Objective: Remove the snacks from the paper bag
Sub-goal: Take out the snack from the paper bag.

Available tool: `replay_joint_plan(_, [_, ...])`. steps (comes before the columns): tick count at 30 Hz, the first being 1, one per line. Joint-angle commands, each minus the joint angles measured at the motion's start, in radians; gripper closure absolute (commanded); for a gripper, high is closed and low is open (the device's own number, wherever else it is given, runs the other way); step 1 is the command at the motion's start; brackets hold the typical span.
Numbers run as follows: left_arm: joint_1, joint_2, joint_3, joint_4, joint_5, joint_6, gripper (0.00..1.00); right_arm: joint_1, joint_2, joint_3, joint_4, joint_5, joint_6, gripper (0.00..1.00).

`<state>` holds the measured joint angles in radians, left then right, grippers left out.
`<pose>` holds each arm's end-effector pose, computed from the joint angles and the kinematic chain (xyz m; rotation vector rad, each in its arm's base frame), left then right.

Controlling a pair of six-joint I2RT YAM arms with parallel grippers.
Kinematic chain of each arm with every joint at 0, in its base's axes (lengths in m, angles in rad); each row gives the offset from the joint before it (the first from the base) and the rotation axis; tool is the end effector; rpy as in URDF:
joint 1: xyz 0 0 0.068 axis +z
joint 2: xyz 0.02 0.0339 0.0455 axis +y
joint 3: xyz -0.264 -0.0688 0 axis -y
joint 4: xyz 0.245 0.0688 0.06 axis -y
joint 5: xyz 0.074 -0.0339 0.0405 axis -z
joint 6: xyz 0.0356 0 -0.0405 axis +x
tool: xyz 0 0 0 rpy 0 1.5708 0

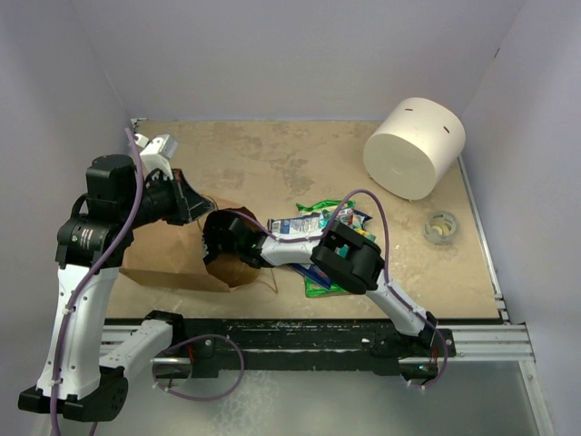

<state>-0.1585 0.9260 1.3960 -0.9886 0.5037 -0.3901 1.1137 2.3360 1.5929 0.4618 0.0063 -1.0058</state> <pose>0.1394 -0.0397 0.4368 0.0693 2.1314 -0.8541 0.2337 0.4747 0.1519 -1.6138 0.9099 0.0693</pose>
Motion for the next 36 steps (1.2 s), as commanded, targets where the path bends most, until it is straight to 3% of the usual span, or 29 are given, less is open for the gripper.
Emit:
replay_joint_plan(1, [-0.001, 0.026, 0.033, 0.054, 0.009, 0.016, 1.00, 0.014, -0.042, -0.022, 0.031, -0.118, -0.089, 0.24])
replay_joint_plan(9, [-0.001, 0.076, 0.011, 0.083, 0.043, -0.004, 1.00, 0.058, -0.025, 0.010, 0.027, -0.215, -0.161, 0.21])
replay_joint_plan(18, [-0.001, 0.082, 0.003, 0.067, 0.113, -0.001, 1.00, 0.071, 0.113, 0.174, 0.037, -0.158, -0.139, 0.31])
replay_joint_plan(22, [-0.001, 0.087, 0.015, 0.037, 0.117, 0.007, 1.00, 0.071, 0.163, 0.241, 0.029, -0.147, -0.108, 0.43])
replay_joint_plan(26, [-0.001, 0.095, 0.042, 0.012, 0.101, 0.020, 1.00, 0.068, 0.173, 0.278, 0.045, -0.147, -0.065, 0.65])
replay_joint_plan(32, [-0.001, 0.085, 0.039, 0.018, 0.067, -0.009, 1.00, 0.033, 0.129, 0.260, 0.070, -0.008, 0.026, 0.89])
replay_joint_plan(36, [-0.001, 0.059, 0.027, 0.011, -0.008, -0.033, 1.00, 0.013, 0.057, 0.190, 0.101, 0.054, 0.082, 0.94])
